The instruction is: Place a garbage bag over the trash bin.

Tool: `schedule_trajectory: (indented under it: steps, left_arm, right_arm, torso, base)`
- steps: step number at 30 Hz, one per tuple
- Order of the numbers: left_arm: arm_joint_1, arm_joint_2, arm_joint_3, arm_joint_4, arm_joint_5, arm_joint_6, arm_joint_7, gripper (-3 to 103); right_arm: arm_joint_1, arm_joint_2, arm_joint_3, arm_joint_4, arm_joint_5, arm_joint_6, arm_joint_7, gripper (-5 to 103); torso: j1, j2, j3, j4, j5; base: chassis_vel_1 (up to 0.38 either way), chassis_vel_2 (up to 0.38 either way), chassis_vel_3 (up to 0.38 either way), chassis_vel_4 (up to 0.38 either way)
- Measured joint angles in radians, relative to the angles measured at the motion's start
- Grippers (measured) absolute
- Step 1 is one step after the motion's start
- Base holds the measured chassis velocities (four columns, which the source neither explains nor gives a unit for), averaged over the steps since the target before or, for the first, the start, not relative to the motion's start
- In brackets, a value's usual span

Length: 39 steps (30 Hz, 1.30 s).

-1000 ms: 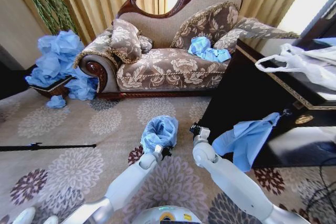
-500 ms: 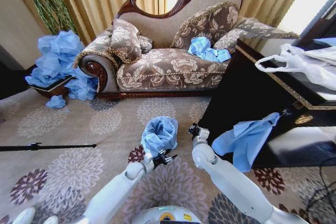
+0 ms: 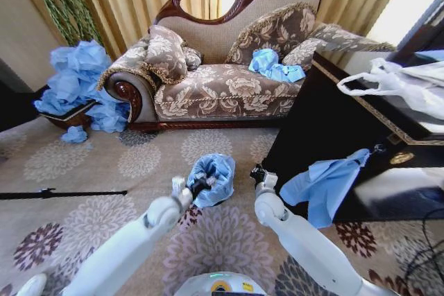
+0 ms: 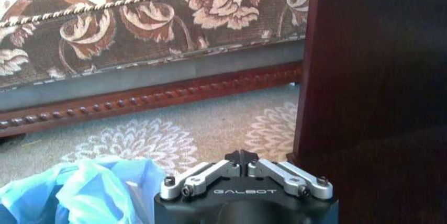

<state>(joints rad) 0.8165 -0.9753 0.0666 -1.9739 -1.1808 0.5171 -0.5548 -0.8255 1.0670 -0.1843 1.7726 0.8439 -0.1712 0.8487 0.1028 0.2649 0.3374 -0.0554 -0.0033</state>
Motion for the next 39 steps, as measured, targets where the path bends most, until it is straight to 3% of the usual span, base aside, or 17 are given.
schedule_trajectory:
  steps: [1, 3, 4, 5, 6, 7, 9, 10, 12, 18, 22, 31, 39]
  left_arm:
    - [0.000, 0.000, 0.000, 0.000, 0.000, 0.000, 0.000, 30]
    - [-0.097, -0.053, 0.058, 0.076, -0.074, 0.037, -0.119, 26]
    - [-0.127, -0.076, 0.079, 0.115, -0.082, 0.042, -0.149, 18]
    - [-0.127, -0.076, 0.079, 0.115, -0.082, 0.042, -0.149, 18]
    - [-0.166, -0.115, 0.108, 0.179, -0.093, 0.044, -0.191, 18]
    - [-0.198, -0.155, 0.131, 0.248, -0.099, 0.045, -0.220, 10]
    - [-0.216, -0.177, 0.143, 0.293, -0.093, 0.042, -0.229, 10]
    - [-0.244, -0.213, 0.160, 0.362, -0.084, 0.040, -0.232, 3]
    - [-0.257, -0.227, 0.166, 0.389, -0.082, 0.040, -0.232, 1]
    - [-0.381, -0.344, 0.206, 0.676, -0.032, 0.030, -0.187, 0]
    - [-0.409, -0.378, 0.214, 0.774, -0.008, 0.029, -0.163, 0]
    - [-0.382, -0.401, 0.216, 0.851, 0.029, 0.021, -0.133, 0]
    - [-0.359, -0.439, 0.190, 0.961, 0.123, -0.012, -0.047, 0]
  right_arm:
    - [0.000, 0.000, 0.000, 0.000, 0.000, 0.000, 0.000, 0]
    - [0.003, 0.003, -0.006, -0.002, -0.003, 0.002, 0.001, 0]
    - [0.004, 0.004, -0.008, -0.002, -0.003, 0.003, 0.001, 0]
    - [0.004, 0.004, -0.008, -0.002, -0.003, 0.003, 0.001, 0]
    - [0.004, 0.003, -0.009, 0.000, -0.003, 0.003, 0.002, 0]
    - [0.003, 0.000, -0.009, 0.002, -0.003, 0.004, 0.004, 0]
    - [0.000, -0.004, -0.008, 0.005, -0.003, 0.005, 0.004, 0]
    - [-0.005, -0.009, -0.003, 0.007, -0.003, 0.005, 0.004, 0]
    - [-0.007, -0.011, -0.001, 0.008, -0.003, 0.005, 0.004, 0]
    - [-0.028, -0.035, 0.028, 0.022, 0.001, 0.006, -0.002, 0]
    - [-0.046, -0.042, 0.046, 0.030, 0.002, 0.006, -0.008, 0]
    - [-0.054, -0.059, 0.062, 0.042, 0.009, 0.006, -0.019, 0]
    - [-0.064, -0.057, 0.058, 0.046, 0.011, 0.006, -0.027, 0]
  torso:
    - [0.000, 0.000, 0.000, 0.0000, 0.0000]
    - [0.000, 0.000, 0.000, -0.0002, 0.0000]
    - [0.000, 0.000, 0.000, 0.0000, 0.0002]
    - [0.000, 0.000, 0.000, 0.0000, 0.0002]
    - [0.000, 0.000, 0.000, 0.0003, -0.0001]
    - [0.000, 0.000, 0.000, 0.0002, -0.0003]
    - [0.000, 0.000, 0.000, 0.0000, 0.0000]
    - [0.000, 0.000, 0.000, 0.0001, 0.0000]
    - [0.000, 0.000, 0.000, 0.0001, -0.0001]
    - [0.000, 0.000, 0.000, 0.0001, -0.0001]
    - [0.000, 0.000, 0.000, 0.0000, 0.0000]
    - [0.000, 0.000, 0.000, 0.0001, -0.0002]
    - [0.000, 0.000, 0.000, -0.0001, -0.0002]
  base:
    - [0.000, 0.000, 0.000, 0.000]
    - [0.000, 0.000, 0.000, 0.000]
    - [0.000, 0.000, 0.000, 0.000]
    - [0.000, 0.000, 0.000, 0.000]
    - [0.000, 0.000, 0.000, 0.000]
    - [0.000, 0.000, 0.000, 0.000]
    - [0.000, 0.000, 0.000, 0.000]
    - [0.000, 0.000, 0.000, 0.000]
    - [0.000, 0.000, 0.000, 0.000]
    - [0.000, 0.000, 0.000, 0.000]
    - [0.000, 0.000, 0.000, 0.000]
    - [0.000, 0.000, 0.000, 0.000]
    - [0.000, 0.000, 0.000, 0.000]
